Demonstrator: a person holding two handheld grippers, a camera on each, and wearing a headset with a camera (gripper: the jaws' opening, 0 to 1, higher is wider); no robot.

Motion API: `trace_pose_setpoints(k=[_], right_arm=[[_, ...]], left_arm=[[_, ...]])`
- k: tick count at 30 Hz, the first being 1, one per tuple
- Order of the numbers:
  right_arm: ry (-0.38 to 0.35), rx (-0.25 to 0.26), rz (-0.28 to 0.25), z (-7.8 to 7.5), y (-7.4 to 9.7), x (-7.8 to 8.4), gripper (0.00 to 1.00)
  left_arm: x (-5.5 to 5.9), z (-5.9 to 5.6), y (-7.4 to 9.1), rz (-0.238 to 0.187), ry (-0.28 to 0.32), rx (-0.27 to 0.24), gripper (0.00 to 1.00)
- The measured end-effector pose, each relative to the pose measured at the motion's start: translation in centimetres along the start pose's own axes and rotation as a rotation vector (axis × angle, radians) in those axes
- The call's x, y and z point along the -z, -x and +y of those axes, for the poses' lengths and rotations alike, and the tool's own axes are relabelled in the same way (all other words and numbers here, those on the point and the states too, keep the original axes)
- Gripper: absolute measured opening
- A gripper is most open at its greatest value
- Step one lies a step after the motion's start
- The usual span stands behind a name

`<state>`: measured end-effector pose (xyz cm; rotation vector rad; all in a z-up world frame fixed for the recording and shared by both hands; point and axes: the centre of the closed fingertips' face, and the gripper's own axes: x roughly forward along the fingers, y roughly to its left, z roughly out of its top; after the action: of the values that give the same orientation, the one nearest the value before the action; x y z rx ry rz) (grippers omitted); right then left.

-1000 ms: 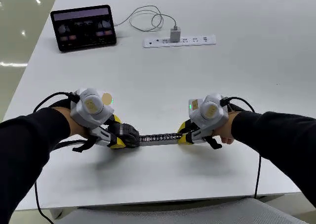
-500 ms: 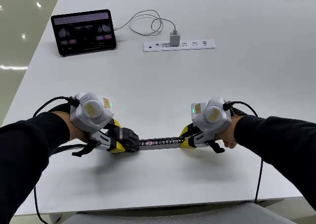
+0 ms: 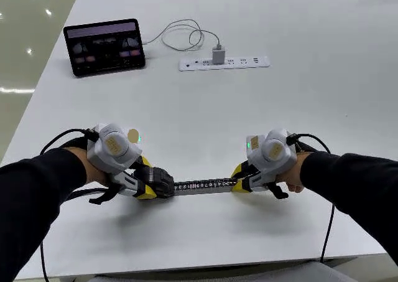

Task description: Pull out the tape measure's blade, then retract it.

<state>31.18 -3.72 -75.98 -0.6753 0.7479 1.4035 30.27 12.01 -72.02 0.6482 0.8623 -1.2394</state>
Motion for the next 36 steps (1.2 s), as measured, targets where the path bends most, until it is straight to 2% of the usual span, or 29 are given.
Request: trace_pose_setpoints(k=[14,36], right_arm=[[-0.004,0.008,0.009,-0.2,0.7,0.9,0.09],[-0.018,0.012,0.014,-0.2,1.2,1.6,0.09]], left_arm=[[0.1,0.2,-0.1,0.004,0.001,0.005,0.32],[-0.2,-0.2,0.0,0.000,0.008,-0.002,0.32]])
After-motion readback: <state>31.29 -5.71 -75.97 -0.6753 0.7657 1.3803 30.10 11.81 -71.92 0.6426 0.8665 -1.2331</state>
